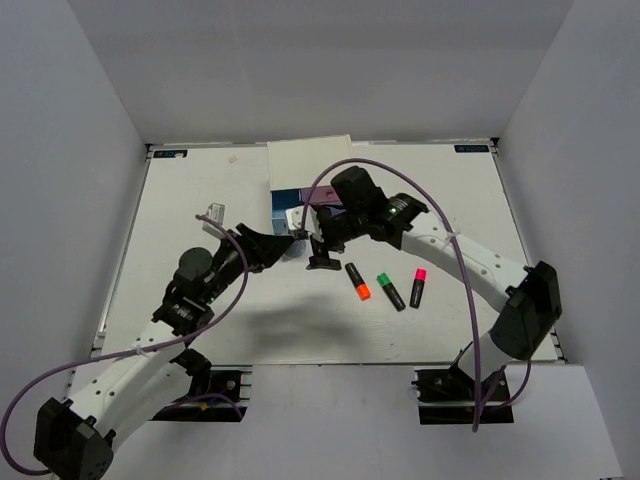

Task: Sort the stationery into containers
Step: Place the stationery in the drawer.

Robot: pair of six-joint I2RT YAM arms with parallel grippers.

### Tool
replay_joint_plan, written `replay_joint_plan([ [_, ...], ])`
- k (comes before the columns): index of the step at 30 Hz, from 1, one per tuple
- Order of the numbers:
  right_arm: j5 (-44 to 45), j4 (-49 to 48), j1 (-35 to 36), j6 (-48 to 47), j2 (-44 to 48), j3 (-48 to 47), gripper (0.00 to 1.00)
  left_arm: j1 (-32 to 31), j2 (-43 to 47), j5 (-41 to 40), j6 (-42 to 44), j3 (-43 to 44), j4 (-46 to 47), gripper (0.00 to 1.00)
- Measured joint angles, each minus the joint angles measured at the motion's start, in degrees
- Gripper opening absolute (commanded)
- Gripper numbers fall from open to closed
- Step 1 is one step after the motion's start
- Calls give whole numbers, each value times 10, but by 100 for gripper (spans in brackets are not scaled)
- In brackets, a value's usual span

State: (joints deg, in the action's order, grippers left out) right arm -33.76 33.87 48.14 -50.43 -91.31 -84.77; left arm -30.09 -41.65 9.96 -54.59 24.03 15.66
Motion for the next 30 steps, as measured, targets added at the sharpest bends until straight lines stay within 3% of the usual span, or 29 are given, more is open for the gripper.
replay_joint_plan([
  [6,94,-85,-22,50,98,124,90,0,-24,-68,76,132,-109,38],
  [10,148,-124,-45,72,142,208,90,0,-106,-113,113,226,-162,38],
  [12,166,-137,-56,83,155,242,72,0,-161,-133,133,275,-192,37],
  [13,173,-142,-61,91,162,258,43,0,-203,-145,147,317,-219,37],
  [14,177,-143,-64,95,167,267,43,0,-221,-150,153,333,-227,36],
  [15,181,-148,-68,107,173,278,17,0,-252,-160,164,366,-249,36],
  [16,185,-152,-72,109,180,288,12,0,-277,-167,174,393,-263,35],
  [23,193,-178,-99,139,223,325,14,0,-409,-219,230,549,-381,34],
  [30,192,-190,-117,147,234,349,15,0,-454,-248,268,574,-448,34],
])
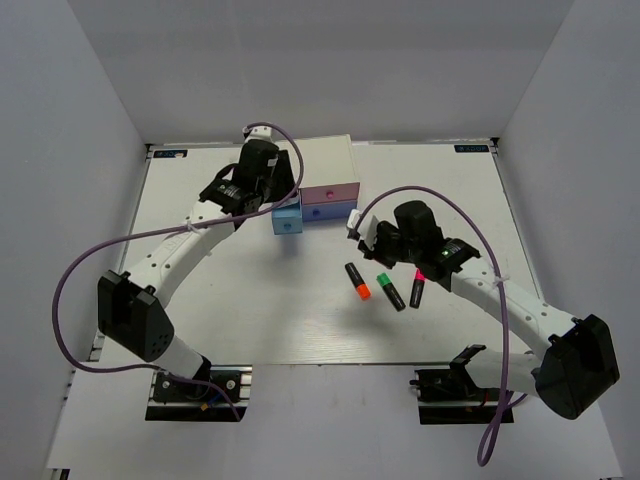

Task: Sort the stationery into containers
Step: Place the stationery in the drawer.

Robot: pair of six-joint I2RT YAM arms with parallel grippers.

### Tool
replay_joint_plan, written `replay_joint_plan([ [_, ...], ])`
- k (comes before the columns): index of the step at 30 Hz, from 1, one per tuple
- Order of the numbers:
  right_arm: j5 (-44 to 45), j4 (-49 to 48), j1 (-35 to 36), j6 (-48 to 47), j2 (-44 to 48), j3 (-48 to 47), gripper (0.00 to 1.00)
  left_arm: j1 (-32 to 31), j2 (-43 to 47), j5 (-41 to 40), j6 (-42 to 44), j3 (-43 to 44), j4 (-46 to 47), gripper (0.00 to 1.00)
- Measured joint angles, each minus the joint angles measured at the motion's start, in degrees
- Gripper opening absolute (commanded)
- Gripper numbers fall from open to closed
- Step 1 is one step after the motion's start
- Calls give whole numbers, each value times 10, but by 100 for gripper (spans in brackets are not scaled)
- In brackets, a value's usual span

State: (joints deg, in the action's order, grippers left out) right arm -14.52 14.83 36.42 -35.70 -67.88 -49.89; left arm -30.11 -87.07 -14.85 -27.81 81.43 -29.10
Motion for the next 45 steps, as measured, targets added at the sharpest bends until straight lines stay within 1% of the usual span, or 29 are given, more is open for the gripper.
replay_joint_plan([
  [12,-9,-1,-19,9,0,2,15,-4,-45,-15,33,17,-23,34],
  [17,-13,-1,-24,9,0,2,18,-4,-65,-28,42,21,-26,34],
  [20,-17,-1,-26,10,0,2,18,-4,-78,-37,48,30,-33,34],
  [22,-19,-1,-28,11,0,2,20,-4,-83,-43,51,31,-35,36],
  [23,-21,-2,-29,11,0,2,20,-4,-84,-45,54,32,-38,41],
  [25,-22,-2,-31,11,0,2,23,-6,-87,-50,57,36,-43,46],
  [26,-23,-2,-31,11,0,2,23,-7,-88,-52,58,38,-43,49],
  [29,-24,-3,-33,11,0,2,26,-11,-89,-56,60,38,-44,56],
  [30,-24,-3,-34,11,0,2,26,-12,-90,-57,61,39,-43,59],
  [32,-25,-4,-34,11,0,2,26,-16,-92,-58,62,42,-44,63],
  [34,-26,-4,-35,11,0,2,27,-19,-92,-59,63,43,-43,69],
  [39,-27,-4,-37,12,0,2,29,-25,-93,-66,64,48,-43,74],
  [45,-28,-4,-38,12,0,2,30,-30,-93,-72,64,55,-43,76],
])
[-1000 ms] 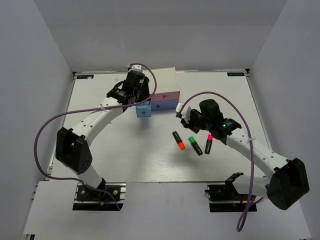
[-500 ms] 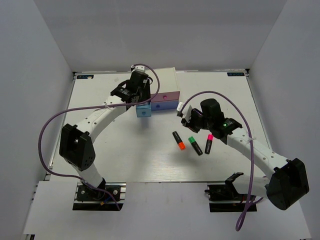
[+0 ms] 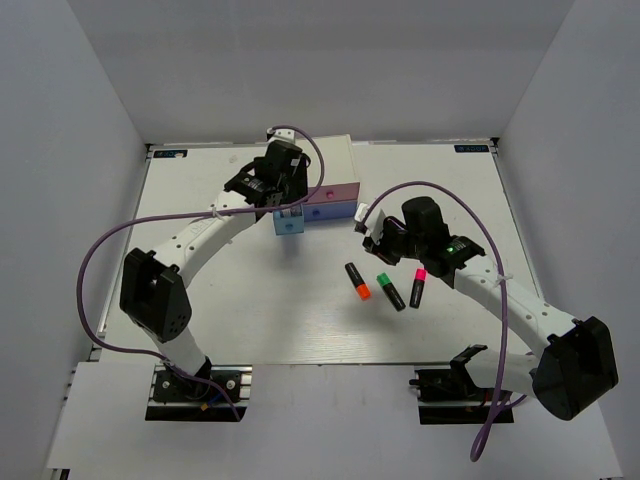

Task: Sort the stationery into containers
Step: Place the stationery in the drawer, then close the drawer at the center of the board.

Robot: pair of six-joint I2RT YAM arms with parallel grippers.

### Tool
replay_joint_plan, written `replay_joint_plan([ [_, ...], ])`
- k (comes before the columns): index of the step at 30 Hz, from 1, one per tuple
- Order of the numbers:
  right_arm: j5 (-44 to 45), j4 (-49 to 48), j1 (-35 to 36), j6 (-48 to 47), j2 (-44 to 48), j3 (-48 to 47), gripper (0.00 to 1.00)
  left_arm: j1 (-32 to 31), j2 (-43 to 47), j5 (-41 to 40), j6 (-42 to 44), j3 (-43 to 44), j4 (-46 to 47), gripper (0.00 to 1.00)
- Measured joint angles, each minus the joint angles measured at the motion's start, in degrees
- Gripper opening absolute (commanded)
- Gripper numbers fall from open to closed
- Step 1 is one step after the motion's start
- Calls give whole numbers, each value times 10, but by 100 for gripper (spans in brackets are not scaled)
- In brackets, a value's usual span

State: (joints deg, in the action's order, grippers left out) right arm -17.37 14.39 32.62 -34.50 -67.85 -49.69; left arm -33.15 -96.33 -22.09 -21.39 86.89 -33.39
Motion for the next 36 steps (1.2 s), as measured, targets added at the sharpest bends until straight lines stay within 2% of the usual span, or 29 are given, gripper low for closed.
replay_joint_plan([
  [4,-3,0,0,0,0,0,30,-2,0,-4,0,3,0,76],
  [6,-6,0,0,-1,0,0,20,-3,0,-7,0,4,0,73],
  [7,-9,0,0,-3,0,0,13,-4,1,-8,-1,4,0,68],
  [8,-14,0,0,-7,0,0,0,-4,3,-9,-5,4,0,61],
  [10,-40,3,0,-22,0,0,0,-4,15,-8,-13,-3,9,43],
  [11,-62,7,-2,-37,-1,0,0,-3,30,-5,-19,-14,15,26],
  [13,-110,17,-2,-76,-5,-1,0,-1,74,-2,-32,-48,31,14],
  [14,-135,23,-2,-98,-10,-4,6,0,104,-1,-42,-72,38,6],
  [15,-156,28,-2,-116,-18,-7,19,1,145,-2,-57,-107,44,6],
  [16,-178,34,-2,-136,-30,-14,22,1,186,-5,-70,-137,42,6],
  [17,-200,37,-1,-156,-44,-23,25,2,222,-9,-82,-164,45,16],
  [21,-263,52,6,-210,-134,-101,21,3,381,-30,-162,-286,47,52],
  [23,-280,52,12,-215,-187,-154,15,4,445,-37,-207,-349,40,61],
  [29,-295,46,32,-210,-322,-278,14,4,549,-38,-316,-491,-6,64],
  [36,-288,52,66,-201,-384,-320,14,4,623,-33,-379,-548,-33,64],
])
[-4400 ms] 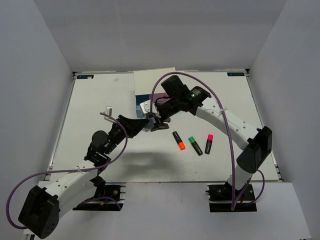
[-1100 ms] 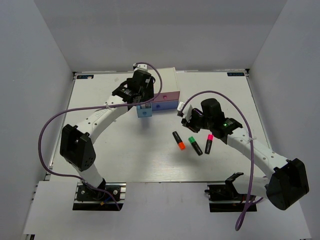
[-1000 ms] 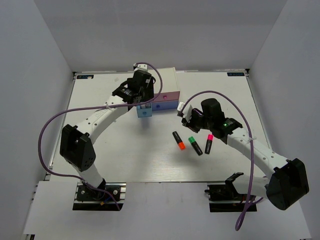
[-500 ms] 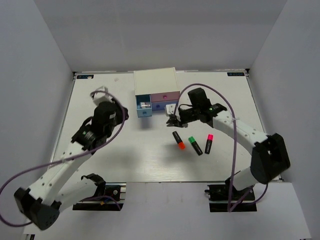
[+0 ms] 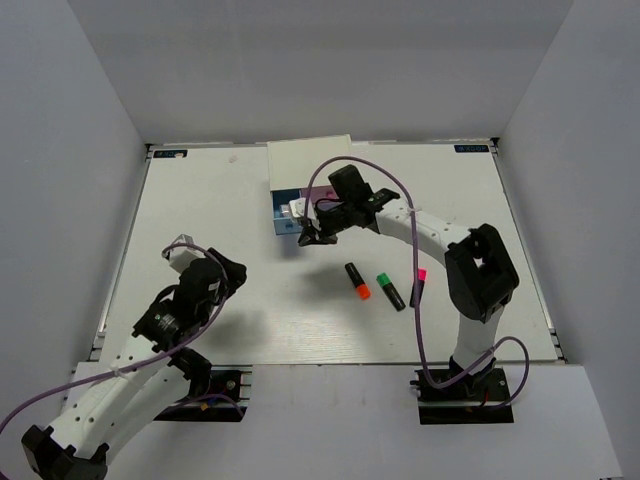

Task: Sort the stationery into containers
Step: Close the drawer at the center of the board.

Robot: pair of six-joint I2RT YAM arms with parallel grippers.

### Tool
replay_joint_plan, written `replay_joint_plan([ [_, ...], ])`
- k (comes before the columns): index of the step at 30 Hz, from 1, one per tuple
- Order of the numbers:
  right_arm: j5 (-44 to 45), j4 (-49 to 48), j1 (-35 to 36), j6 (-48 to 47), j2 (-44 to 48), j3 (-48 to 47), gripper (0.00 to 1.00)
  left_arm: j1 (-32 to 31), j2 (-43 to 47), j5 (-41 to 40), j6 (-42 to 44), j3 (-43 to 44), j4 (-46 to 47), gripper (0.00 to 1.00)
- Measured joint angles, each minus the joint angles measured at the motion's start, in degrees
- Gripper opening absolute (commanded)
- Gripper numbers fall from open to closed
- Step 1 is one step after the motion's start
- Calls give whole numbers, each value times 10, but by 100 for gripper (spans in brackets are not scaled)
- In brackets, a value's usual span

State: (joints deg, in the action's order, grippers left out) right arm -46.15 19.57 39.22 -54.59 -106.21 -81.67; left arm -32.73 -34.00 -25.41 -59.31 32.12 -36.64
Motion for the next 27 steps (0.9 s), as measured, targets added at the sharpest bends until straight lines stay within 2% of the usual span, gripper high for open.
replay_joint_plan([
  [5,50,-50,23,41,-9,-2,14,0,13,9,-22,-20,-2,64],
  [13,183,-171,50,116,-49,-22,14,0,13,26,-37,-41,1,66],
  [27,289,-214,57,153,-119,-97,17,0,-19,50,-48,-48,43,66],
])
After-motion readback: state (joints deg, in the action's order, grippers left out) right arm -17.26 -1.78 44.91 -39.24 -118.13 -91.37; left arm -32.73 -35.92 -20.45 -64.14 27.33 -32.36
